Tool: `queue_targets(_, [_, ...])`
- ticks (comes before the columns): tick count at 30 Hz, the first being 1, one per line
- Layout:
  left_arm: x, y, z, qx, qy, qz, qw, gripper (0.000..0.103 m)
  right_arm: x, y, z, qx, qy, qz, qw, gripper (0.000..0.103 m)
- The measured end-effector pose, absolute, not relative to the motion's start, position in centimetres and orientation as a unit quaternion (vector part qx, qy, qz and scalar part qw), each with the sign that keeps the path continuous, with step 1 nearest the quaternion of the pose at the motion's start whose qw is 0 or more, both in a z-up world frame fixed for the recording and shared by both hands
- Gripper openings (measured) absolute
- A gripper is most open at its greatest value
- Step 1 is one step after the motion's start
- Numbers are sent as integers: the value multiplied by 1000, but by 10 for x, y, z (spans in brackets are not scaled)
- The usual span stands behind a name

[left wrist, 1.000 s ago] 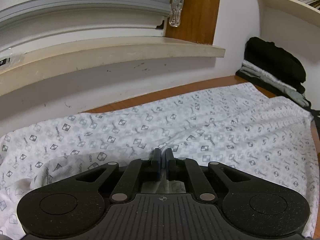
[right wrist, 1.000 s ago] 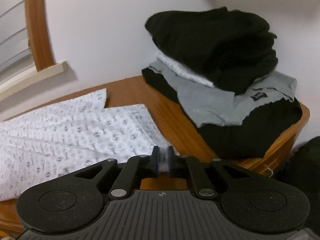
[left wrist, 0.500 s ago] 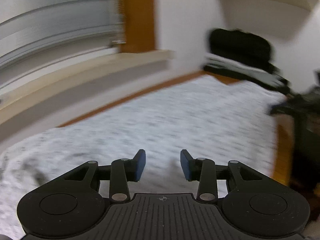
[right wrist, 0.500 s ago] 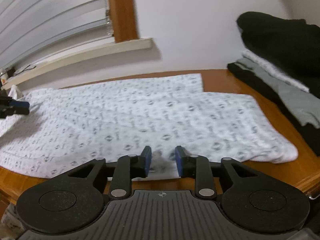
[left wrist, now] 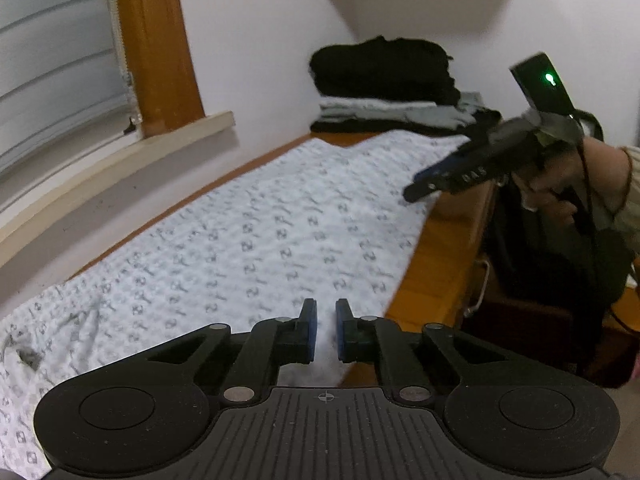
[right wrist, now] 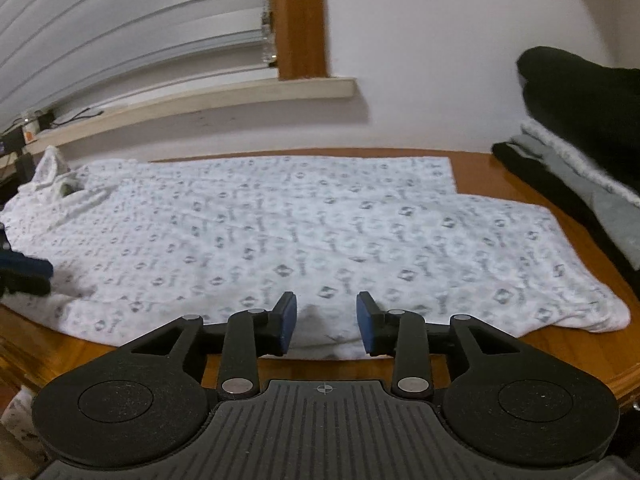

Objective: Fold clothes

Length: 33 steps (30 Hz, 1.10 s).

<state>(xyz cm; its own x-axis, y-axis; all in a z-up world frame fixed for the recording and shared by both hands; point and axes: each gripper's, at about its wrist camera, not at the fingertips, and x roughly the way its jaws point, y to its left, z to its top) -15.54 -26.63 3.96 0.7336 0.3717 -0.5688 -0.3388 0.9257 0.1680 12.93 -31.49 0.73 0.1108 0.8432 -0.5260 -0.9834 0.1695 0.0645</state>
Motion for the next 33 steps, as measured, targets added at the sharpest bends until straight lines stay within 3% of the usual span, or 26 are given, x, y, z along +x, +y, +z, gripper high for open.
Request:
queue_targets(11, [-156,-263,25,18,340,177,923,32,103,-308,11,-157,224,655,704,35])
queue_targets(12, [-155,-262,24,18,341,176,923,29,101,-308,12,-158,223,658,702,35])
queue_targets(14, [-151,-257,25,17,344,172,923,2,97,-309,15,-157,221,664,697,35])
queue_targets(23, [-163,-201,73,-38,288,187,939,2,68,-315,29,-158,197,706,662,35])
queue_targets(33, [-167,-183,60,-110,295,151,937,2,50,-292,15,-220,166,708,650,36])
